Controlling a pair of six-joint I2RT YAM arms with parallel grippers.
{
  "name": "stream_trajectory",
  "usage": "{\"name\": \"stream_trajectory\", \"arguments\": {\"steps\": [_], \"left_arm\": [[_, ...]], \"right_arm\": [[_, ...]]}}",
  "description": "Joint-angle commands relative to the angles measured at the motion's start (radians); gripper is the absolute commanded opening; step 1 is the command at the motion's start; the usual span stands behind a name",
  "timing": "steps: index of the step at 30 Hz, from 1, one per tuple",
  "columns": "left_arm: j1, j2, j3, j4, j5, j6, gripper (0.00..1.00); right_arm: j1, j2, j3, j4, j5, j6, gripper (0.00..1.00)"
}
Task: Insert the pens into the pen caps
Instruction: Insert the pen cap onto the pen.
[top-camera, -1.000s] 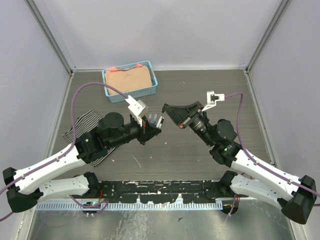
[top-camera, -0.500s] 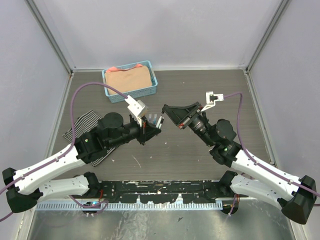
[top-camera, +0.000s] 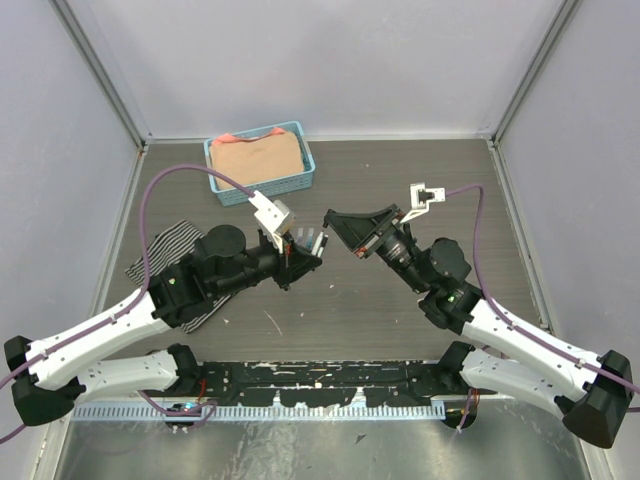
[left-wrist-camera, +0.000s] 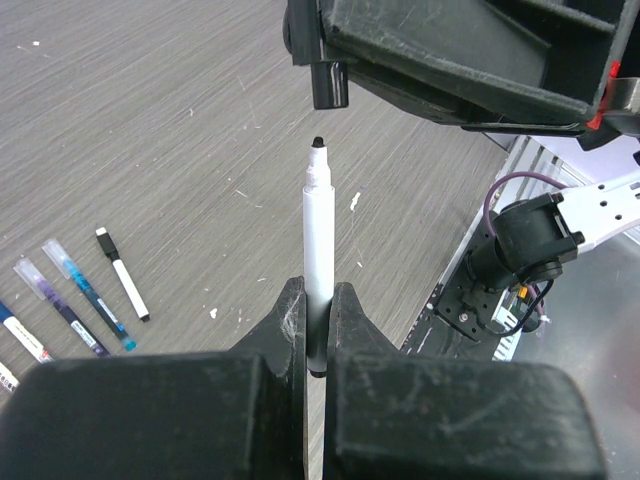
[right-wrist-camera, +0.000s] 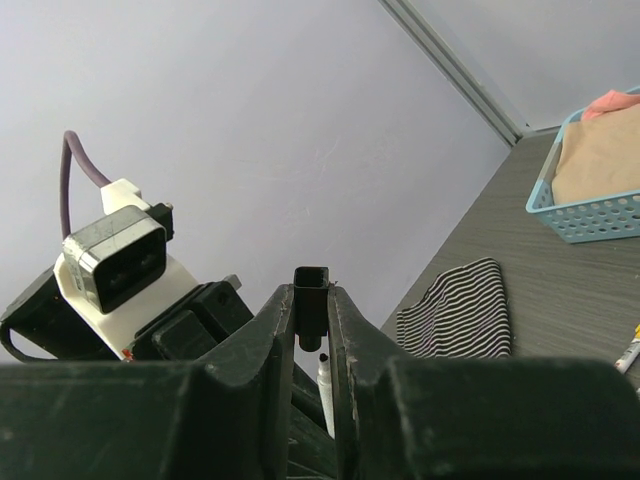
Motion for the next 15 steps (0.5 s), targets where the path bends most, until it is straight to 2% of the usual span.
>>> {"name": "stream_trajectory", "arguments": {"steps": [1,15], "left_arm": [[-0.003,-0.019,0.008,0.019,-0.006,0.011,0.0],[-0.002,-0.016,0.011,0.018,-0.008,0.011,0.0]], "right_arm": [[0.005,0.005,0.011,0.018,0.019,-0.009,0.0],[0.007,0.01,0.018,0.015,0.009,-0.012,0.0]]}}
